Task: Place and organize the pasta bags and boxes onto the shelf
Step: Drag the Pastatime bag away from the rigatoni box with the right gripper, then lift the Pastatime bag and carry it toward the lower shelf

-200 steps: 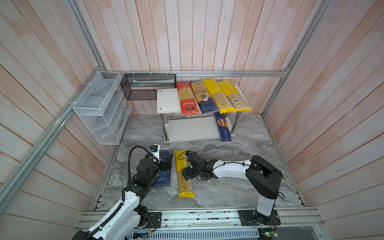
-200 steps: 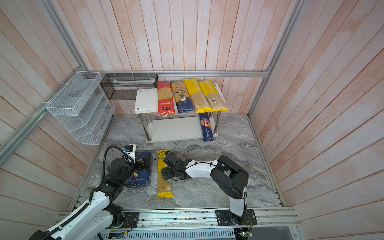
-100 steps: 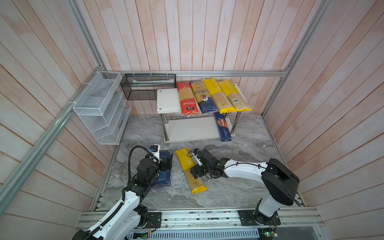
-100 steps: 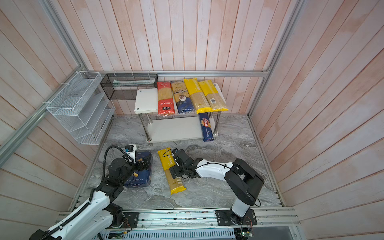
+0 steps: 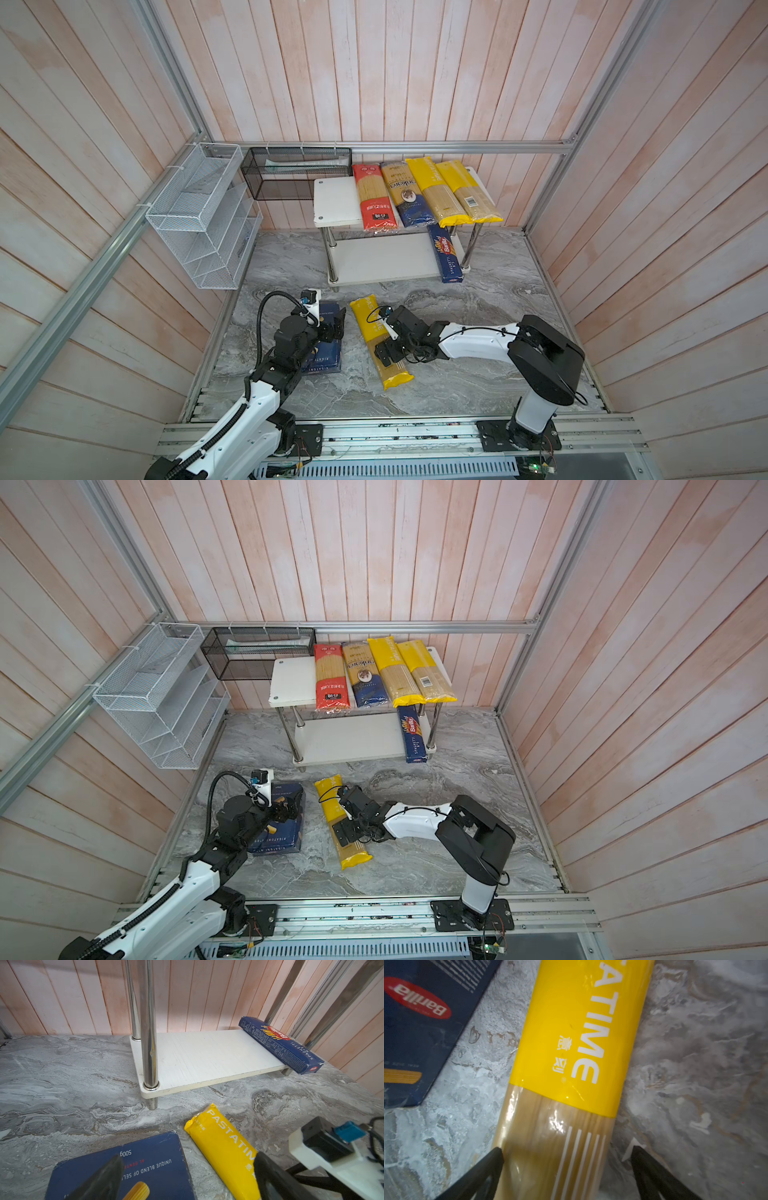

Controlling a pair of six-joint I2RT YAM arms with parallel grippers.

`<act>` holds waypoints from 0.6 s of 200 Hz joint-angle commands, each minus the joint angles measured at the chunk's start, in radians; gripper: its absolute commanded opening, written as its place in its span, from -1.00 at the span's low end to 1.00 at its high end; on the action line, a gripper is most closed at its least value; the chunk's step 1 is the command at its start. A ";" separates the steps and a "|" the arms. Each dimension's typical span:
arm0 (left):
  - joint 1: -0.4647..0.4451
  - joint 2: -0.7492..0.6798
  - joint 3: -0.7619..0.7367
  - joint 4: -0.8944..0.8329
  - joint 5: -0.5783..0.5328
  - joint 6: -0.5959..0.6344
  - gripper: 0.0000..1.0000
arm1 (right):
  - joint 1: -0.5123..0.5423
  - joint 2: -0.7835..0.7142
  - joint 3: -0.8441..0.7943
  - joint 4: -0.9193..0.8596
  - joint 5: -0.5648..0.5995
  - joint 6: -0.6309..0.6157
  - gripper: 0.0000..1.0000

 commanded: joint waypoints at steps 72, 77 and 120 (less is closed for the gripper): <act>0.005 0.001 0.005 -0.003 0.009 -0.002 0.99 | 0.064 0.129 0.100 -0.073 0.042 0.058 0.96; 0.005 0.001 0.006 -0.002 0.010 -0.001 0.99 | 0.066 0.138 0.103 -0.085 0.058 0.053 0.96; 0.004 -0.005 0.003 -0.003 0.010 -0.002 0.99 | 0.073 0.176 0.111 -0.150 0.100 0.033 0.96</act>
